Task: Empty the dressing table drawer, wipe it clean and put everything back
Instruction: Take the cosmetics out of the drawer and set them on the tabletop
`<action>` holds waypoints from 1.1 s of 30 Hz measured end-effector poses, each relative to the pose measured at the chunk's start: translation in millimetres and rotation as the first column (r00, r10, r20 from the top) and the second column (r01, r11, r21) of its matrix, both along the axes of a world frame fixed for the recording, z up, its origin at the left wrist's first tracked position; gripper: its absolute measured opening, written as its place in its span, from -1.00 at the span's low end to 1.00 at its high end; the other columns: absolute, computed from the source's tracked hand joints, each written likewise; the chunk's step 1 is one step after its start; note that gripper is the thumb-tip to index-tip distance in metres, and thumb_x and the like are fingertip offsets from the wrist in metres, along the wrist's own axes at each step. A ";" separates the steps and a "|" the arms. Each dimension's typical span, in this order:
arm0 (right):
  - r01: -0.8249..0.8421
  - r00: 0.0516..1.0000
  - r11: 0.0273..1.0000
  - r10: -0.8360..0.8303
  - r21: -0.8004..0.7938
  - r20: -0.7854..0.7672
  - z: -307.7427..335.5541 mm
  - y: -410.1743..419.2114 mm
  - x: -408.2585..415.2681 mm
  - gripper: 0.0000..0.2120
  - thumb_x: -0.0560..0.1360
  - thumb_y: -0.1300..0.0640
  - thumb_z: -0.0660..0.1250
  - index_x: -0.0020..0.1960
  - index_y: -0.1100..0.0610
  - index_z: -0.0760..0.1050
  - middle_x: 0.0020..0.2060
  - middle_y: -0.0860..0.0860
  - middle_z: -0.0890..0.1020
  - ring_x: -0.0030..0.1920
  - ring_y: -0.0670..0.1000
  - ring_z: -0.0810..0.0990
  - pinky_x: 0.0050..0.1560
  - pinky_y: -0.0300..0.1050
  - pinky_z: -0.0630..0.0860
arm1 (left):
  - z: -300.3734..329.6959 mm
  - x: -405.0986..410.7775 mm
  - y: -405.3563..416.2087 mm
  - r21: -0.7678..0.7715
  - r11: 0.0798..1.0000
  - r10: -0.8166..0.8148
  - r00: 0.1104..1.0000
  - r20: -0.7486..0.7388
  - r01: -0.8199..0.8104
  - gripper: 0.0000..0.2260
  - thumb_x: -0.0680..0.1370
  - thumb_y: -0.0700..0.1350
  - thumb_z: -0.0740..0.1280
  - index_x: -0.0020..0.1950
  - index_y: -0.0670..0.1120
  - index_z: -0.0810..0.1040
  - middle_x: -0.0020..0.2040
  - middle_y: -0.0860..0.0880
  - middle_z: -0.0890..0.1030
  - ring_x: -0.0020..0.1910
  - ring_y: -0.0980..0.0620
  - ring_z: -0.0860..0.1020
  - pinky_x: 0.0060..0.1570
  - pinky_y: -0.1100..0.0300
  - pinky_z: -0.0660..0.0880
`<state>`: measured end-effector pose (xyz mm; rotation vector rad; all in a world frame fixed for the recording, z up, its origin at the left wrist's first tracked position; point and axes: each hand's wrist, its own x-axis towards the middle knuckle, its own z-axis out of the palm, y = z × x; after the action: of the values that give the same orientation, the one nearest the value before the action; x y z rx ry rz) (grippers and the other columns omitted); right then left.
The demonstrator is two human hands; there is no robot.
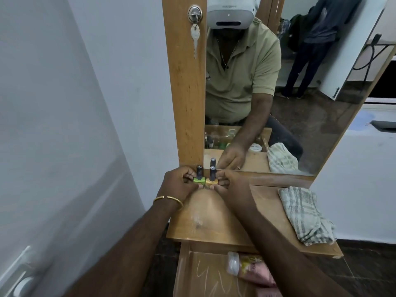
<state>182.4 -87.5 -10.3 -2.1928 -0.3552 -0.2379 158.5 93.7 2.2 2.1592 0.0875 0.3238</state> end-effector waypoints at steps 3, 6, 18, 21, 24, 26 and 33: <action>0.036 0.999 0.999 -0.036 0.014 0.017 -1.0 0.8 -2.8 -0.70 0.33 0.25 0.57 0.02 0.10 0.61 -0.10 -0.03 0.60 -0.13 -0.12 0.58 -0.04 -0.20 0.59 | 1.0 -2.1 -4.9 0.102 0.994 0.024 0.999 0.033 -0.027 -0.78 0.30 -0.15 0.61 -0.12 -0.08 0.67 -0.16 0.02 0.66 -0.15 0.08 0.61 -0.08 0.21 0.57; 0.060 0.998 0.998 -0.060 0.006 0.014 1.7 1.7 -11.9 -0.67 0.30 0.23 0.59 0.00 0.06 0.58 -0.10 -0.05 0.58 -0.10 -0.08 0.58 -0.01 -0.13 0.59 | 4.8 -7.6 -9.5 0.162 0.985 0.062 0.998 0.031 -0.066 -0.72 0.31 -0.12 0.61 -0.02 -0.07 0.66 -0.06 0.01 0.65 -0.11 0.06 0.60 -0.02 0.14 0.59; 0.026 0.999 0.998 -0.029 0.063 0.046 25.5 -9.7 -109.6 -0.70 0.33 0.20 0.57 -0.02 0.01 0.56 -0.08 -0.08 0.55 -0.15 -0.12 0.58 -0.10 -0.15 0.59 | 30.3 -102.9 -20.7 0.230 0.967 0.111 0.994 -0.006 -0.107 -0.72 0.45 -0.08 0.48 0.15 0.01 0.58 0.14 0.02 0.59 0.04 0.00 0.57 0.07 0.08 0.55; -0.103 0.994 0.994 0.104 0.027 -0.037 25.3 -11.6 -150.5 -0.74 0.34 0.20 0.55 -0.03 0.02 0.60 -0.09 -0.10 0.57 -0.16 -0.11 0.59 -0.12 -0.21 0.53 | 25.4 -141.2 -25.1 0.242 0.967 0.081 0.997 -0.001 -0.078 -0.69 0.46 -0.10 0.47 0.18 0.00 0.53 0.11 0.03 0.58 0.00 -0.01 0.57 0.04 0.06 0.55; -0.280 0.947 0.957 0.262 -0.075 -0.186 14.8 -13.0 -188.8 -0.77 0.35 0.15 0.56 -0.01 0.04 0.63 -0.09 -0.09 0.64 -0.10 -0.09 0.62 -0.08 -0.18 0.55 | 11.2 -177.4 -26.1 0.237 0.969 0.074 0.997 -0.001 -0.071 -0.69 0.46 -0.10 0.46 0.17 0.03 0.50 0.07 0.08 0.57 -0.03 0.02 0.57 0.01 0.07 0.55; -0.379 0.914 0.912 0.343 -0.158 -0.216 0.3 -13.2 -207.9 -0.79 0.39 0.13 0.53 0.02 0.07 0.65 -0.07 -0.06 0.66 -0.09 -0.09 0.61 -0.02 -0.13 0.57 | 2.5 -197.7 -24.3 0.224 0.972 0.069 0.998 -0.006 -0.066 -0.71 0.46 -0.10 0.47 0.15 0.03 0.52 0.02 0.10 0.56 -0.04 0.04 0.57 0.00 0.09 0.54; -0.405 0.905 0.813 0.292 -0.418 -0.309 -13.3 0.1 -235.4 -0.77 0.49 -0.02 0.40 0.07 0.07 0.62 0.05 -0.01 0.64 0.00 -0.01 0.58 -0.07 -0.12 0.51 | -9.0 -229.7 -20.0 0.147 0.987 0.075 0.997 -0.024 -0.071 -0.77 0.46 -0.11 0.46 0.09 0.03 0.57 -0.03 0.13 0.59 -0.11 0.14 0.57 -0.03 0.14 0.56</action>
<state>-53.0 -87.5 -23.7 -2.5406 -0.7426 0.3496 -71.2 73.7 -6.8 2.3097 0.1640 0.3503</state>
